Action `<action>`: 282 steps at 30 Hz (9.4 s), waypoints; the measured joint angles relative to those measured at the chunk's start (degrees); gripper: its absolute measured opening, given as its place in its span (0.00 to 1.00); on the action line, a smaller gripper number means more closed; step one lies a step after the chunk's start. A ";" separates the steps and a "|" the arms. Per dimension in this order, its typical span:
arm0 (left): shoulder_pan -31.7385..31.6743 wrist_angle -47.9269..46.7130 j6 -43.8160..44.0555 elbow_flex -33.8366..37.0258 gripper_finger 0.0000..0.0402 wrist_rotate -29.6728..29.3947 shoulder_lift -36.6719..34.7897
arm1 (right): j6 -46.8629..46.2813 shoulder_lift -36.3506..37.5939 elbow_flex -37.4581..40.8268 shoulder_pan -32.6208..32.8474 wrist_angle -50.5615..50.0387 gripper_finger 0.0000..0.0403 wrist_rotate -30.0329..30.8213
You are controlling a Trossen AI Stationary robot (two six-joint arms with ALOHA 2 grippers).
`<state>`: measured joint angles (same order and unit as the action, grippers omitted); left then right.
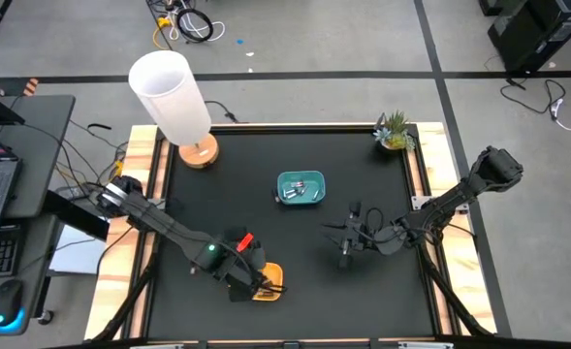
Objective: Sort batteries
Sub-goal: Put the silver battery into the blue bin, then put the black battery into the yellow bin
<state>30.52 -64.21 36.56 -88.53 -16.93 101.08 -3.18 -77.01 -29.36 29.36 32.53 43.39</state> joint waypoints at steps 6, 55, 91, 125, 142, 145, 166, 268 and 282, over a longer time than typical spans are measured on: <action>1.90 -15.51 9.08 -0.13 0.42 0.95 -0.09 | 0.20 0.00 0.00 0.00 -0.05 0.21 -0.01; -29.60 71.85 -55.48 57.89 0.25 0.53 -38.97 | -73.76 12.21 -11.05 -0.93 -101.84 0.20 -48.76; -32.15 70.26 -57.38 59.80 0.25 8.94 -38.91 | -122.85 -0.44 -11.06 20.62 -101.97 0.20 -37.10; -32.15 69.03 -56.73 59.84 0.25 9.38 -38.91 | -121.31 -4.17 -8.92 19.90 -90.06 0.18 -28.82; -32.15 65.97 -56.44 59.84 0.25 9.38 -38.91 | -111.74 -12.77 -9.19 9.38 -81.68 0.18 -21.37; -32.15 65.63 -56.44 59.84 0.25 9.38 -38.91 | -112.65 -13.59 -10.07 9.30 -82.98 0.18 -21.38; -32.14 65.87 -54.41 59.84 0.25 9.38 -38.91 | -73.08 -29.45 -30.73 -7.61 -71.36 0.18 -8.95; -8.49 26.58 1.43 44.06 0.25 -2.00 -41.51 | 7.70 -10.35 -13.35 -23.47 -0.11 0.23 -17.55; 8.51 24.19 41.63 46.44 0.25 -1.07 -32.50 | 8.40 -11.02 -12.43 -21.15 4.90 0.21 -17.38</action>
<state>39.03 -40.03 78.19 -42.09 -18.00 68.58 5.22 -88.03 -41.79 8.21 37.44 26.01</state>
